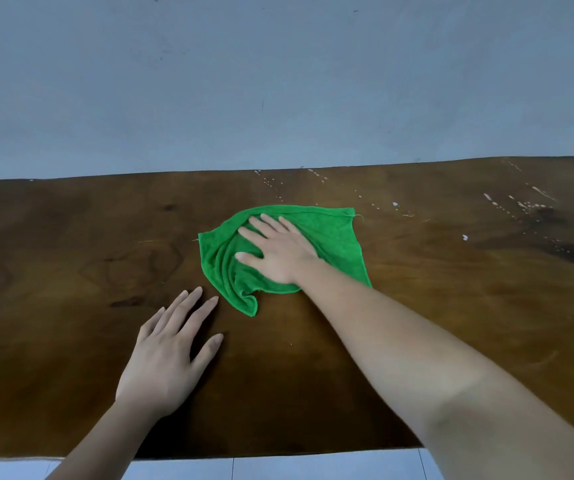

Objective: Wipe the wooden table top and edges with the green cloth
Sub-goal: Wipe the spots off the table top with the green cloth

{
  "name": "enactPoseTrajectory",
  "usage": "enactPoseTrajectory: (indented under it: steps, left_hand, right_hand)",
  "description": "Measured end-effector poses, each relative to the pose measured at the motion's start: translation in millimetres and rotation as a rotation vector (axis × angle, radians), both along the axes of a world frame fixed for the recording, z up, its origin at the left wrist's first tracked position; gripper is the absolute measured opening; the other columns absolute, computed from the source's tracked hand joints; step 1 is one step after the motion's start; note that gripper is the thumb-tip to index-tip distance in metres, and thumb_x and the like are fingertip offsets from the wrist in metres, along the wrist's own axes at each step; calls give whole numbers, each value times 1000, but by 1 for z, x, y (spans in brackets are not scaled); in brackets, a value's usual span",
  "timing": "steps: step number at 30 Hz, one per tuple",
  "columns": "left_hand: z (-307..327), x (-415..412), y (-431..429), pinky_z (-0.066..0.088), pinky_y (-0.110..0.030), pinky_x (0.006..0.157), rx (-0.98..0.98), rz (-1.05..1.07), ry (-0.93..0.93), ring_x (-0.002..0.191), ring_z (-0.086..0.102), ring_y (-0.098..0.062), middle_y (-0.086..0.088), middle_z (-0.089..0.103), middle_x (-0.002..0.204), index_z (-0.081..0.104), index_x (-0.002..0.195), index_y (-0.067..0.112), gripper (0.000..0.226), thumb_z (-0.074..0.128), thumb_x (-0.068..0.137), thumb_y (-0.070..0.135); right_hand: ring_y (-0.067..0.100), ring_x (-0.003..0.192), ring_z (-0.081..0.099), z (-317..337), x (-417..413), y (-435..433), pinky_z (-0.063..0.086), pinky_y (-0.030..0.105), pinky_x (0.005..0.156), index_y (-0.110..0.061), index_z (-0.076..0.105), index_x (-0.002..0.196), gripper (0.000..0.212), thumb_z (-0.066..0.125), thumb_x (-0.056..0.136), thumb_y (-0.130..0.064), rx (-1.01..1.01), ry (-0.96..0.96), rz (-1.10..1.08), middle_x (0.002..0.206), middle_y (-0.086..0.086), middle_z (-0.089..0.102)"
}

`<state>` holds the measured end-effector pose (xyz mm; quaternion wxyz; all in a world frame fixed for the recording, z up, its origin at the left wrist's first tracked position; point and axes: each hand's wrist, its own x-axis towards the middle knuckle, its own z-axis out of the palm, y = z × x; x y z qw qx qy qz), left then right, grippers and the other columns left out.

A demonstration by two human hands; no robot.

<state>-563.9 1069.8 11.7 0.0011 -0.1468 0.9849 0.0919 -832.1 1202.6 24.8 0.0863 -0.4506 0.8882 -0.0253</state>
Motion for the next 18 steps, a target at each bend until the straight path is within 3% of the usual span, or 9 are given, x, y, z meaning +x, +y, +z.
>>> enactPoseTrajectory:
  steps: [12,18]
  left_hand:
    - [-4,0,-2,3,-37,136,-22,-1,7,165,-13,2,22,3,182,16,172,50,75,10,104,82]
    - [-5,-1,-3,10,-42,137,-12,-8,6,166,-11,1,21,4,182,17,172,49,75,11,104,82]
  right_hand:
    - [23,171,1,-1,-140,188,4,53,137,-41,4,175,93,-5,96,-90,-16,59,-516,184,-5,0]
    - [29,171,-1,-5,-163,180,3,54,137,-32,6,176,85,7,104,-77,-9,20,-816,185,3,0]
